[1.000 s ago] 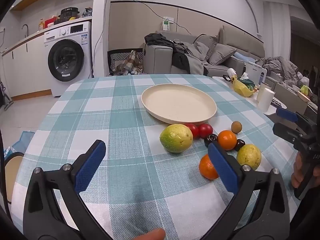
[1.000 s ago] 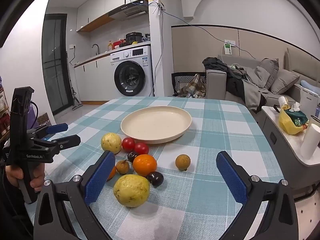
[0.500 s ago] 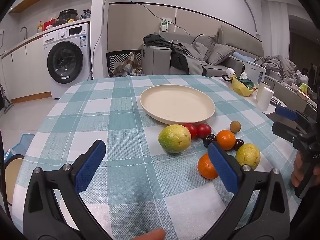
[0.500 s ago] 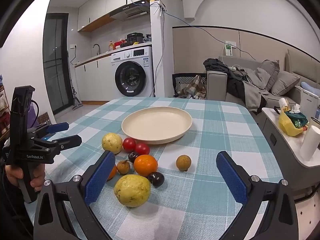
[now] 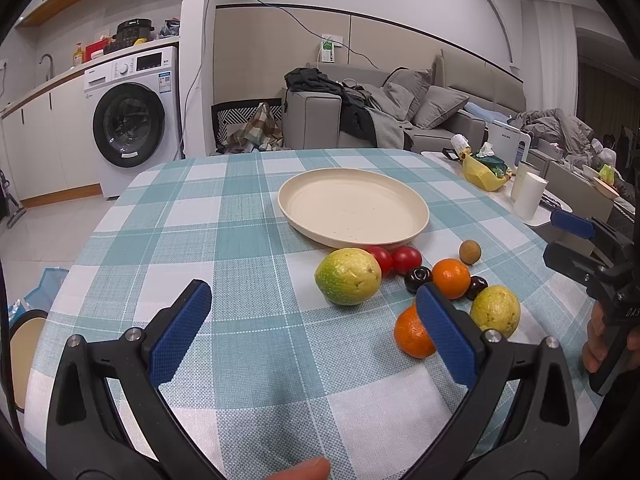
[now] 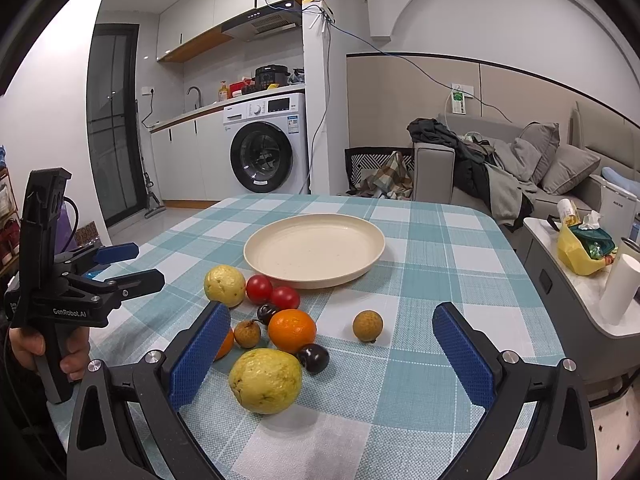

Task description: Organize fruits

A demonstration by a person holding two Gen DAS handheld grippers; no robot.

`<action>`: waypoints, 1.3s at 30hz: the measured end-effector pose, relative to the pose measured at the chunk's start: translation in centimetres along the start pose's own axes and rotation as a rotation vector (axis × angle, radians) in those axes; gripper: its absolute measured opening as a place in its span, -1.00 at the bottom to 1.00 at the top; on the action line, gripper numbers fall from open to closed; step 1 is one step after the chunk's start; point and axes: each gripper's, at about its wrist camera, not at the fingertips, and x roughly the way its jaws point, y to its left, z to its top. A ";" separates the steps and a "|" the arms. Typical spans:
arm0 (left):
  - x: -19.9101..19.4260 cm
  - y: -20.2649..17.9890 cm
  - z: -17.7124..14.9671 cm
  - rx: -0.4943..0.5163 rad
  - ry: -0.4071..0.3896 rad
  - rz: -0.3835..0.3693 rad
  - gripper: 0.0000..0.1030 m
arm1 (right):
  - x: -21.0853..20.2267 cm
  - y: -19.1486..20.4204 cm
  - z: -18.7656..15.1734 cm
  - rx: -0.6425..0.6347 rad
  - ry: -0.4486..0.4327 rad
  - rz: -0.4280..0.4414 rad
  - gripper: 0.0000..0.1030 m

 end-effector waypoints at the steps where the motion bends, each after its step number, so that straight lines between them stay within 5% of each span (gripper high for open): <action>1: 0.0 0.0 0.0 0.000 0.000 0.000 0.98 | 0.0 0.0 0.0 -0.001 0.001 0.001 1.00; 39: 0.0 -0.1 0.0 0.008 -0.001 0.001 0.98 | 0.0 0.0 0.2 0.005 -0.001 0.004 1.00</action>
